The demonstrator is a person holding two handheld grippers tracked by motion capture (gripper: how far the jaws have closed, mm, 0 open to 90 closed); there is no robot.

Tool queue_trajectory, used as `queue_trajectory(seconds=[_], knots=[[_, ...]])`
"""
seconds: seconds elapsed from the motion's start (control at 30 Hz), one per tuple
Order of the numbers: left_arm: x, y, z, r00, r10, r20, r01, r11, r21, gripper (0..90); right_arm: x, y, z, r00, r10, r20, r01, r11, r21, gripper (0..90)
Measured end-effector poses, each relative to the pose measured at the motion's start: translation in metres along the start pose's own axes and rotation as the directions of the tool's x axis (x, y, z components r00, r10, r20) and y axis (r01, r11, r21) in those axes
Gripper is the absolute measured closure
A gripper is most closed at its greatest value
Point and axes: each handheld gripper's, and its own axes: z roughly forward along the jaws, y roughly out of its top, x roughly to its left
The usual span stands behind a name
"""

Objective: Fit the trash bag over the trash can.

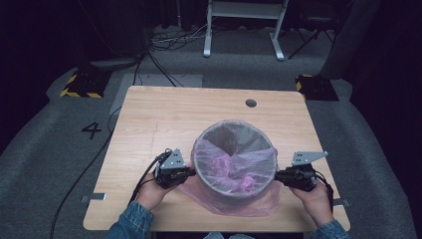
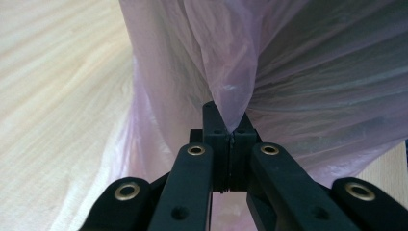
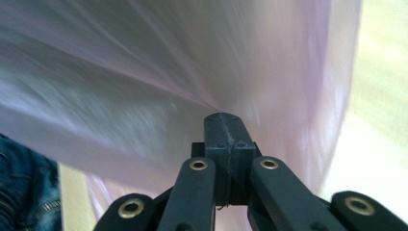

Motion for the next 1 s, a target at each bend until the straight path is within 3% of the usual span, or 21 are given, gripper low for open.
queue_trajectory(seconds=[0.07,0.13,0.17,0.23,0.33,0.4,0.43,0.5,0.53,0.57,0.67,0.73,0.83,0.9,1.0], knots=[[0.002,-0.003,0.001,0.9997,-0.02,-0.012,0.02,0.9997,0.012,89.2,-0.003,-0.007,0.002,0.9997,0.018,0.019,-0.018,1.0,0.024,90.0],[0.003,-0.004,-0.001,0.9996,-0.018,-0.023,0.018,0.9998,-0.002,89.0,-0.004,-0.01,-0.004,0.9998,0.015,-0.01,-0.015,1.0,-0.003,86.7],[0.002,-0.003,-0.004,0.9996,-0.015,-0.026,0.014,0.9997,-0.018,89.0,-0.001,-0.009,-0.01,1.0,-0.001,-0.004,0.001,0.999,-0.039,70.8],[0.0,0.0,-0.009,0.9994,-0.017,-0.029,0.016,0.9985,-0.052,88.9,0.005,-0.004,-0.022,0.9976,-0.051,0.047,0.057,0.99,-0.132,49.0],[-0.002,0.005,-0.015,0.9994,-0.001,-0.035,-0.001,0.9978,-0.066,88.9,0.011,0.006,-0.034,0.9919,-0.114,0.057,0.123,0.973,-0.195,34.5],[-0.003,0.009,-0.016,0.9989,0.019,-0.043,-0.021,0.9976,-0.066,88.8,0.013,0.014,-0.033,0.9814,-0.154,0.114,0.175,0.964,-0.199,22.2],[-0.004,0.011,-0.015,0.9989,0.021,-0.042,-0.024,0.9975,-0.066,88.8,0.013,0.018,-0.032,0.9782,-0.17,0.119,0.191,0.961,-0.201,22.2],[-0.003,0.014,-0.014,0.9986,0.023,-0.047,-0.026,0.9974,-0.067,88.9,0.01,0.024,-0.025,0.9762,-0.206,0.069,0.215,0.955,-0.205,30.6],[-0.002,0.014,-0.013,0.9982,0.022,-0.056,-0.026,0.9978,-0.061,89.0,0.008,0.026,-0.021,0.9728,-0.228,0.04,0.232,0.956,-0.182,40.3],[0.0,0.014,-0.013,0.9992,0.014,-0.038,-0.016,0.9976,-0.067,88.9,0.005,0.027,-0.018,0.9705,-0.241,0.013,0.24,0.958,-0.156,55.0],[0.003,0.012,-0.013,0.9998,0.007,-0.021,-0.009,0.9977,-0.067,88.9,0.0,0.025,-0.016,0.9768,-0.21,-0.042,0.203,0.971,-0.124,90.0],[0.004,0.01,-0.01,0.9998,0.003,-0.022,-0.004,0.9991,-0.041,89.0,-0.003,0.023,-0.015,0.989,-0.142,-0.039,0.138,0.985,-0.1,90.0],[0.005,0.007,-0.006,0.9999,-0.006,-0.013,0.006,0.9998,-0.021,89.0,-0.013,0.014,-0.012,0.9985,-0.053,-0.011,0.052,0.995,-0.081,90.0],[0.005,0.003,-0.002,0.9999,-0.012,-0.009,0.013,0.9999,0.01,89.0,-0.019,0.007,-0.007,1.0,-0.007,-0.007,0.007,0.999,-0.051,90.0],[0.003,-0.002,0.005,0.9999,-0.015,0.009,0.014,0.9986,0.051,89.0,-0.024,-0.004,0.01,0.9979,0.06,-0.025,-0.059,0.997,0.047,90.0]])
